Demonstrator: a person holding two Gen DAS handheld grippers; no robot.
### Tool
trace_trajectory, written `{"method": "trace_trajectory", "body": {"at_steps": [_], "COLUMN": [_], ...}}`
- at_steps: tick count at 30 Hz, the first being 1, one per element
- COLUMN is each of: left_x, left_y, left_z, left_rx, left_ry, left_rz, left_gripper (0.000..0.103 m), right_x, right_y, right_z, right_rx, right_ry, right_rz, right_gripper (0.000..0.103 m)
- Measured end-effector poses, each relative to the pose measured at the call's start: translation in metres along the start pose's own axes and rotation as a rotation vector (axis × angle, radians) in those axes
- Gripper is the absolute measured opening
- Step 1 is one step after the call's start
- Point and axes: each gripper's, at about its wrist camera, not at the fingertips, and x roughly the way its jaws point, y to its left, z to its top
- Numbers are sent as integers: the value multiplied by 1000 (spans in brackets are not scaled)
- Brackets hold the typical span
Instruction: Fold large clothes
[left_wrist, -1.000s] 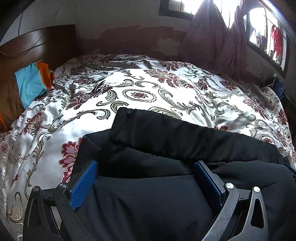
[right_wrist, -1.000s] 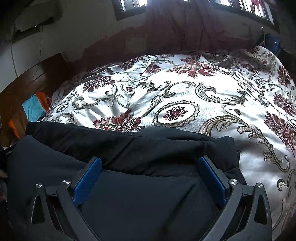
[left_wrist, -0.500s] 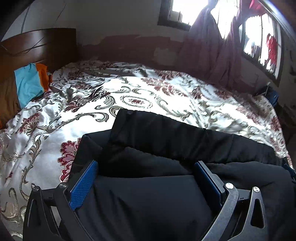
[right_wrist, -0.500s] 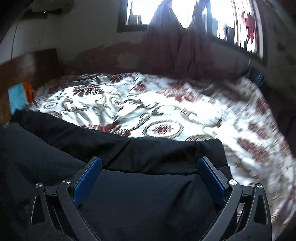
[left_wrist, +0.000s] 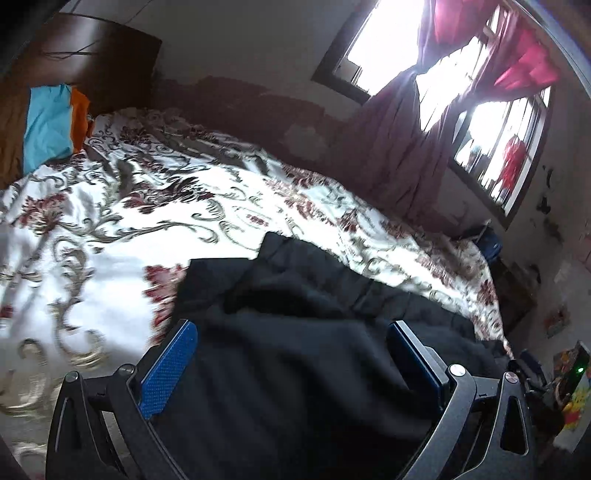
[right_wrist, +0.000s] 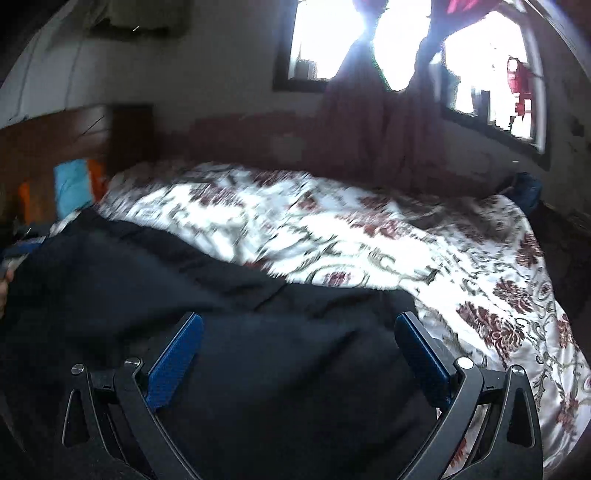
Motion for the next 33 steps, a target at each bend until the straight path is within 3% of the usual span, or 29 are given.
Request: {"method": "trace_trajectory", "body": {"at_steps": [7, 12, 14, 19, 25, 29, 33], "left_x": [-9, 1, 1, 6, 8, 8, 7], "left_y": [40, 62, 61, 54, 56, 55, 55], "left_z": [-9, -16, -18, -22, -26, -28, -29], "left_rx": [-40, -71, -46, 34, 46, 58, 63], "left_ry": [150, 230, 235, 269, 274, 259, 258], "left_rz": [-26, -87, -94, -139, -194, -196, -198], "left_gripper": [103, 103, 103, 103, 103, 103, 103], "right_x": [-28, -13, -1, 32, 29, 28, 23], "right_y": [-15, -66, -86, -123, -136, -121, -107], "right_z": [-23, -32, -38, -58, -72, -74, -77], "right_rx": [-61, 112, 213, 437, 517, 489, 480], "right_ry": [56, 148, 188, 295, 250, 244, 254], "right_rz": [-15, -35, 32, 318, 413, 438, 532], "right_gripper": [101, 101, 101, 102, 102, 102, 102]}}
